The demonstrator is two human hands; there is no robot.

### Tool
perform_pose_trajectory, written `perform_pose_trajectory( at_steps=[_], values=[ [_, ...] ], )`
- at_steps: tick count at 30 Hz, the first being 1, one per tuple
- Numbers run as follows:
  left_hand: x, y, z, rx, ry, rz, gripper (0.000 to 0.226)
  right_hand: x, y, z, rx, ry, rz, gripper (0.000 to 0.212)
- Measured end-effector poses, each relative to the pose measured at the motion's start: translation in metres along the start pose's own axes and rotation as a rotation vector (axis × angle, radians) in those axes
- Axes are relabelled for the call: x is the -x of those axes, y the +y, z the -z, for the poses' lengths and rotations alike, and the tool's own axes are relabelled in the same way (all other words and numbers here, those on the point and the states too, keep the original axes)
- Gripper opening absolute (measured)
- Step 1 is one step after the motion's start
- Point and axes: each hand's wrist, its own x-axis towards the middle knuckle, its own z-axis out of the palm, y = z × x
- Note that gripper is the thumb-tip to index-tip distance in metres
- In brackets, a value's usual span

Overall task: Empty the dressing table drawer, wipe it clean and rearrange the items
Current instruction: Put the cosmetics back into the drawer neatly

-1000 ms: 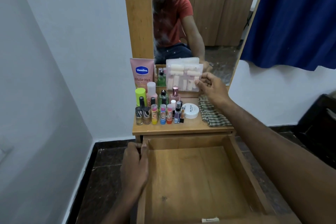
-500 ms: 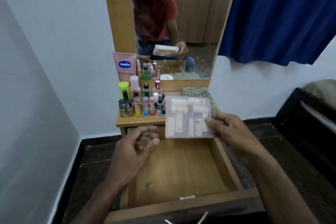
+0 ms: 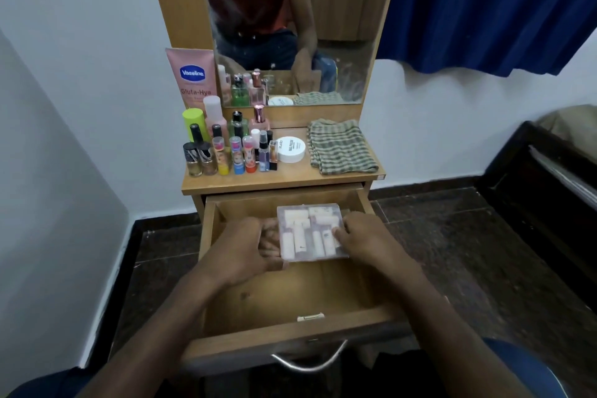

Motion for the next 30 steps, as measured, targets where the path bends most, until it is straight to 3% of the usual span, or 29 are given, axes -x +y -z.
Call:
perform_pose_trajectory(
  at_steps=[5, 11, 14, 19, 25, 30],
  values=[
    [-0.021, -0.001, -0.024, -0.112, 0.038, 0.14, 0.035, -0.004, -0.002, -0.015, 0.165, 0.008, 0.023, 0.039],
    [-0.034, 0.001, -0.048, -0.243, 0.093, 0.1, 0.021, -0.009, -0.005, -0.02, 0.255, -0.039, -0.027, 0.041],
    [-0.042, -0.003, -0.054, -0.287, 0.096, 0.14, 0.019, 0.0, -0.009, -0.022, 0.267, -0.035, -0.022, 0.045],
    [-0.038, -0.007, -0.055, -0.257, 0.063, 0.006, 0.03, 0.025, -0.01, -0.044, 0.38, 0.039, 0.162, 0.053],
    [-0.038, -0.008, -0.051, -0.238, 0.014, -0.028, 0.033, 0.015, -0.011, -0.046, 0.413, 0.019, 0.098, 0.064],
    [-0.024, 0.003, -0.035, -0.275, 0.113, -0.123, 0.024, 0.007, -0.013, -0.04, 0.376, 0.049, 0.12, 0.05]
  ],
)
